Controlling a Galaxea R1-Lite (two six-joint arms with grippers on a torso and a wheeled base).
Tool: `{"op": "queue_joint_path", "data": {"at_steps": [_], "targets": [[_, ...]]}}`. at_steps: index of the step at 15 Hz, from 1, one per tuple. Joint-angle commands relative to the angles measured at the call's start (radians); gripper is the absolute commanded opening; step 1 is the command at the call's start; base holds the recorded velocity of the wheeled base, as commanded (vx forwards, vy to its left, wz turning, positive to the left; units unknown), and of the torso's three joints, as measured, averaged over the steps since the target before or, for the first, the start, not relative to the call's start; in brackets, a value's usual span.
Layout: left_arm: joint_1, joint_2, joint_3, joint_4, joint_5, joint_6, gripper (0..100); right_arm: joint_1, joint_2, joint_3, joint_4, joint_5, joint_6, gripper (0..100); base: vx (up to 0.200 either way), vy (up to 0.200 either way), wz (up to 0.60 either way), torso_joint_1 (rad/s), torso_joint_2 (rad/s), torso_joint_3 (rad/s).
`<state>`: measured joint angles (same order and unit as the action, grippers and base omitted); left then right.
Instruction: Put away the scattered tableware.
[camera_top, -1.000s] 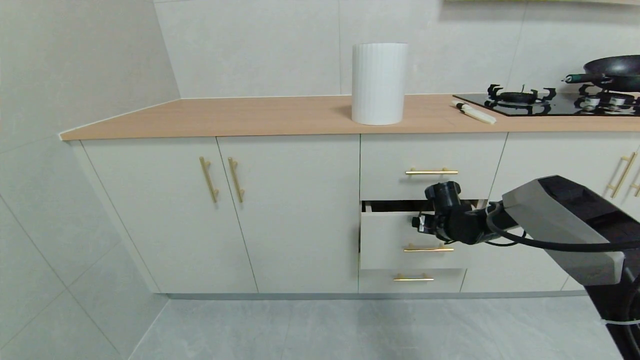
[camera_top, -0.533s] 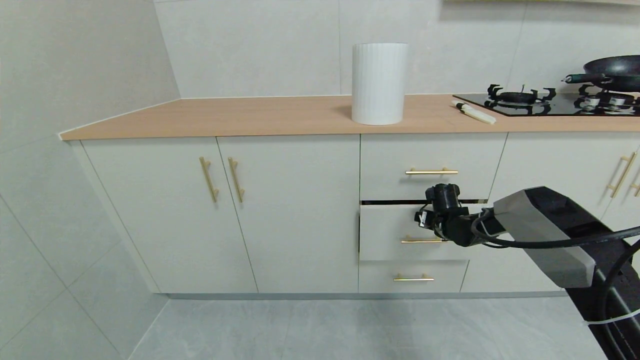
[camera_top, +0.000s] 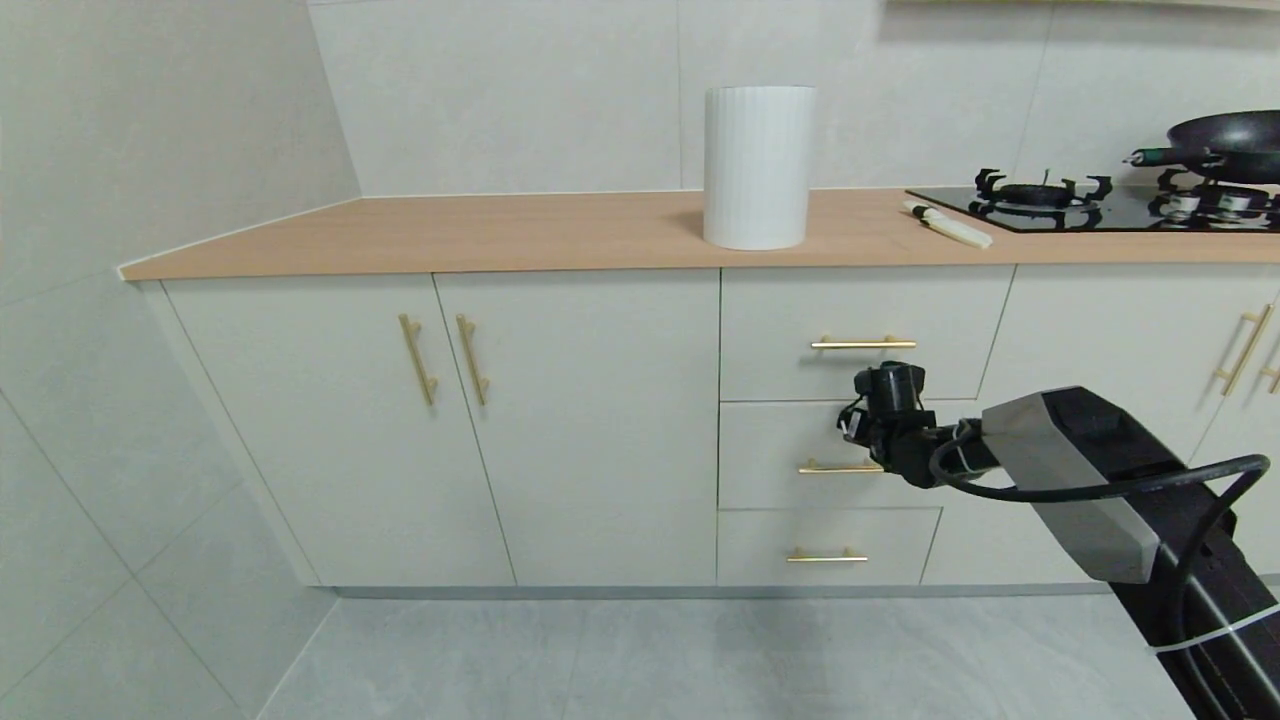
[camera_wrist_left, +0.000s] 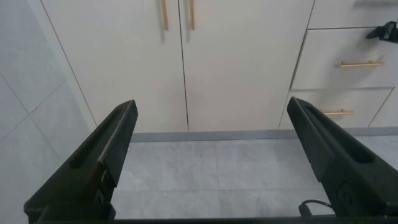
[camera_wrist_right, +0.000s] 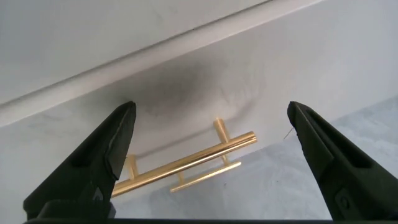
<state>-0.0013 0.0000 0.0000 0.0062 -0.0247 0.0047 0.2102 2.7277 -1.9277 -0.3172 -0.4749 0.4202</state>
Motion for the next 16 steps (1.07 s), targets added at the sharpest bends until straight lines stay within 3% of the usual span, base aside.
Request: {"op": "queue_joint_path", "data": {"at_steps": [1, 5, 7, 16], "targets": [[0.000, 0.000, 0.000, 0.000, 0.000, 0.000, 100, -0.006, 0.027, -0.044, -0.003, -0.016, 0.005, 100, 0.000, 0.000, 0.00, 0.000, 0.00, 0.000], [0.000, 0.000, 0.000, 0.000, 0.000, 0.000, 100, -0.011, 0.030, -0.060, -0.002, -0.033, 0.006, 100, 0.000, 0.000, 0.00, 0.000, 0.00, 0.000], [0.000, 0.000, 0.000, 0.000, 0.000, 0.000, 100, -0.011, -0.022, -0.007, 0.006, -0.047, 0.028, 100, 0.000, 0.000, 0.00, 0.000, 0.00, 0.000], [0.000, 0.000, 0.000, 0.000, 0.000, 0.000, 100, 0.006, -0.862, 0.822, 0.000, -0.014, 0.025, 100, 0.000, 0.000, 0.00, 0.000, 0.00, 0.000]]}}
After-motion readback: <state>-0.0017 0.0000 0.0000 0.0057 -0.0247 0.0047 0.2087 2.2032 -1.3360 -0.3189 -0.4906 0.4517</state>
